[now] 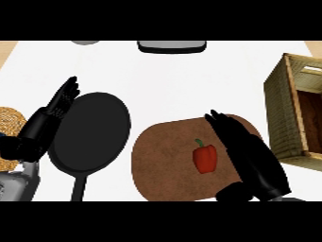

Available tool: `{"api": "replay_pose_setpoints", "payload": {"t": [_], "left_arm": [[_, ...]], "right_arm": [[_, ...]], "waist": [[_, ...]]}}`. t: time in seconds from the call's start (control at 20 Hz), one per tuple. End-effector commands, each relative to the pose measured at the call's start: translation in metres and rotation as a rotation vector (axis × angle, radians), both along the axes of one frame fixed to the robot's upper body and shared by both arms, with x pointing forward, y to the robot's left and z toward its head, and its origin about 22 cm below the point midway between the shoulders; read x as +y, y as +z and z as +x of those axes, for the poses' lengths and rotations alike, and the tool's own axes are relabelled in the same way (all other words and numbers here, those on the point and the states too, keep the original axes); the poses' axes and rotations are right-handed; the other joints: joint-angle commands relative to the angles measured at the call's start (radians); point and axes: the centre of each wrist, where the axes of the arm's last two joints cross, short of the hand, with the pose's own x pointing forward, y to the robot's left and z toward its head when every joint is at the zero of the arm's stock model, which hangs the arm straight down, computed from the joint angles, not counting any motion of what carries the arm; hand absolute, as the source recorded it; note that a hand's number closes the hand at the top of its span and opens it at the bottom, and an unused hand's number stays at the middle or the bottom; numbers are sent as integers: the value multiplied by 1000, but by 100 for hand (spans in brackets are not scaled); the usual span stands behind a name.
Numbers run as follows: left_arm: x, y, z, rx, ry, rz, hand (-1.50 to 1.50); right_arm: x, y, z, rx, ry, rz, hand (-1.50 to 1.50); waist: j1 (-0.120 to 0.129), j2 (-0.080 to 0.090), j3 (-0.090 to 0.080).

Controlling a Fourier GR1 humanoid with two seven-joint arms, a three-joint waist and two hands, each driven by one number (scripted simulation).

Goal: Pick the bell pepper from the cutting board and place it in the basket

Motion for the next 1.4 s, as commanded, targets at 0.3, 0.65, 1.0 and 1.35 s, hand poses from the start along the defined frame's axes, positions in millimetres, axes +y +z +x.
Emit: {"api": "replay_pose_setpoints", "payload": {"t": [0.3, 0.65, 1.0, 1.35], "left_arm": [[8, 1, -2, 12, 1, -1, 0], [-18, 12, 16, 8, -2, 2, 0], [6, 3, 13, -28, 10, 2, 0], [-8, 12, -4, 28, 8, 7, 0]], "right_arm": [[10, -18, 1, 20, -16, -65, -150], [21, -26, 9, 30, -19, -98, -150], [41, -34, 14, 45, -30, -101, -150], [24, -52, 19, 82, -60, -162, -150]], "waist": [[1, 0, 0], [0, 0, 0], [1, 0, 0], [0, 0, 0]]}}
